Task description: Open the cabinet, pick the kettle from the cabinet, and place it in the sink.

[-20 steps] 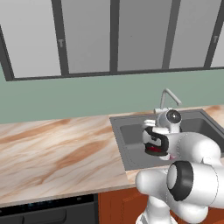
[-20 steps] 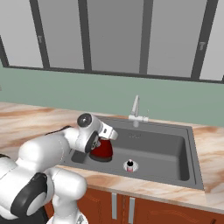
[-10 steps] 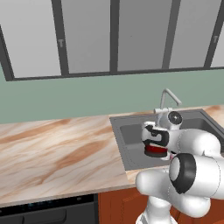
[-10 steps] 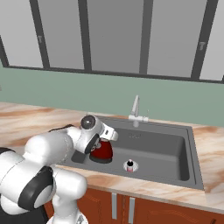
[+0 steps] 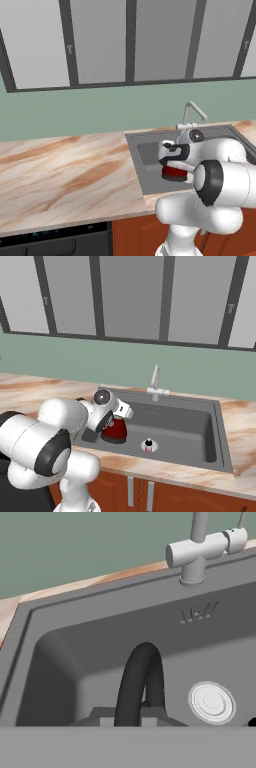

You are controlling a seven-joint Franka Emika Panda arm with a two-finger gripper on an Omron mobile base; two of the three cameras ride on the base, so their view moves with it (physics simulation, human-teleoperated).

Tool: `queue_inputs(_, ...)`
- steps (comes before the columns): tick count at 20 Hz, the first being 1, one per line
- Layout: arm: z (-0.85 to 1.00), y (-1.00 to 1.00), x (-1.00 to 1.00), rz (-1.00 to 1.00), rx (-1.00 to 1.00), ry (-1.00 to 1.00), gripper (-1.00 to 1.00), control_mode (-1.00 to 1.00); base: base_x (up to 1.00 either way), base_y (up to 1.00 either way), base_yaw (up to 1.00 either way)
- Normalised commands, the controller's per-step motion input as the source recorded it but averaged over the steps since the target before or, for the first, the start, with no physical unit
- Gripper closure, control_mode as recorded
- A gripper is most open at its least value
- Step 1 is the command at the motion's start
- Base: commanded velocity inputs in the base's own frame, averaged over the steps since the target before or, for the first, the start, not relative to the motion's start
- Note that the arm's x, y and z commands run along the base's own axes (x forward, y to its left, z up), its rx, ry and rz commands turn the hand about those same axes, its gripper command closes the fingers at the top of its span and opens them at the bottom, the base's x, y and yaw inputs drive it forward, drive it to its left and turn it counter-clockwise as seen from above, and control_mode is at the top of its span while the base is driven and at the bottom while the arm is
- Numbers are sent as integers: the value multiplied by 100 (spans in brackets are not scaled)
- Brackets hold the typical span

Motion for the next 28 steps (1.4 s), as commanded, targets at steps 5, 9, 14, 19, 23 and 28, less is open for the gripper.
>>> queue_inputs(5,-25,3,13,-1,1,0,100,-100,0,0,0)
queue_inputs(9,-19,2,15,-2,0,0,100,-100,0,0,0)
queue_inputs(14,-19,0,10,-2,0,0,100,-100,0,0,0)
queue_inputs(19,-22,0,3,-4,0,-4,100,-100,0,0,0)
queue_inputs(23,-25,0,0,-6,0,-5,100,-100,0,0,0)
queue_inputs(28,-26,0,0,-8,0,-2,100,-100,0,0,0)
